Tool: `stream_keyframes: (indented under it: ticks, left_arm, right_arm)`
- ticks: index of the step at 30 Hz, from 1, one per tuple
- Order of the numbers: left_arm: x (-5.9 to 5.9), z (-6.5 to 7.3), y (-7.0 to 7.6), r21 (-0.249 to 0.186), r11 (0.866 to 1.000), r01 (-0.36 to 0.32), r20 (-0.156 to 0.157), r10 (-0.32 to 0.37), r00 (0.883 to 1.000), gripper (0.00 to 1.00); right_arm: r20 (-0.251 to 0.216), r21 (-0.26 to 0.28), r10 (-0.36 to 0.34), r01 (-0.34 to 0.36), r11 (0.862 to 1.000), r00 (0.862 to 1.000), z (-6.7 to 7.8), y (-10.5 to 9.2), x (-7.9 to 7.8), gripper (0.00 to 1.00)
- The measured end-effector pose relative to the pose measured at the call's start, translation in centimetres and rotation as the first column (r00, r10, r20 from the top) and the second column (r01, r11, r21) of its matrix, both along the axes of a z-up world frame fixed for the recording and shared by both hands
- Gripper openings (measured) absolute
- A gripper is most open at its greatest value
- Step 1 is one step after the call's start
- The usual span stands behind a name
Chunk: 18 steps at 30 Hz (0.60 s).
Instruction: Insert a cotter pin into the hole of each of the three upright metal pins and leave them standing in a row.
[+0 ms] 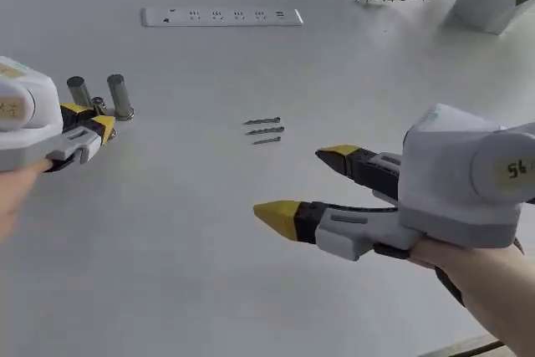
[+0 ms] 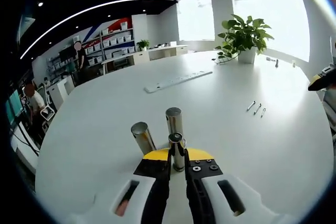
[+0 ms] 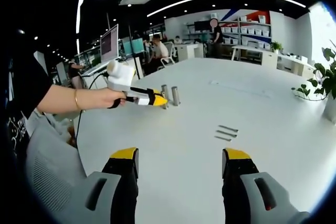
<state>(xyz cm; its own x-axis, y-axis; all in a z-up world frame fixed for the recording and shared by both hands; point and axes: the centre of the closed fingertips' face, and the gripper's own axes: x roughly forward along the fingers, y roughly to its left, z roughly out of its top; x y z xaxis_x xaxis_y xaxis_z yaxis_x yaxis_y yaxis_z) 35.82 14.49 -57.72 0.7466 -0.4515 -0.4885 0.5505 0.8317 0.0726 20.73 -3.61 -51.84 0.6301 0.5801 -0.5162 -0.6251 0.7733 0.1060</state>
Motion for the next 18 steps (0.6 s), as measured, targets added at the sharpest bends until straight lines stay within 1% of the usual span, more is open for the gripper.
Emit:
stream_keyframes:
  ticks: [6,9,14,18]
  left_arm:
    - [-0.02,0.0,-0.01,-0.002,1.0,-0.012,-0.004,0.012,1.0,0.08]
    - [0.04,0.03,-0.03,-0.021,0.999,-0.027,-0.015,0.027,1.0,0.07]
    - [-0.22,0.04,0.09,-0.019,0.998,-0.063,-0.028,0.062,0.998,0.07]
    - [-0.49,0.02,0.04,-0.035,0.996,-0.087,-0.047,0.086,0.995,0.07]
  right_arm:
    - [-0.006,-0.021,0.014,-0.014,1.0,1.0,-0.26,0.09,-0.12,0.61]
    - [-0.009,-0.025,0.02,-0.021,0.999,1.0,-0.38,0.15,-0.18,0.62]
    - [-0.009,-0.022,0.022,-0.022,1.0,1.0,-0.32,0.14,-0.16,0.62]
    - [-0.006,-0.021,0.023,-0.023,1.0,1.0,-0.17,0.12,-0.14,0.62]
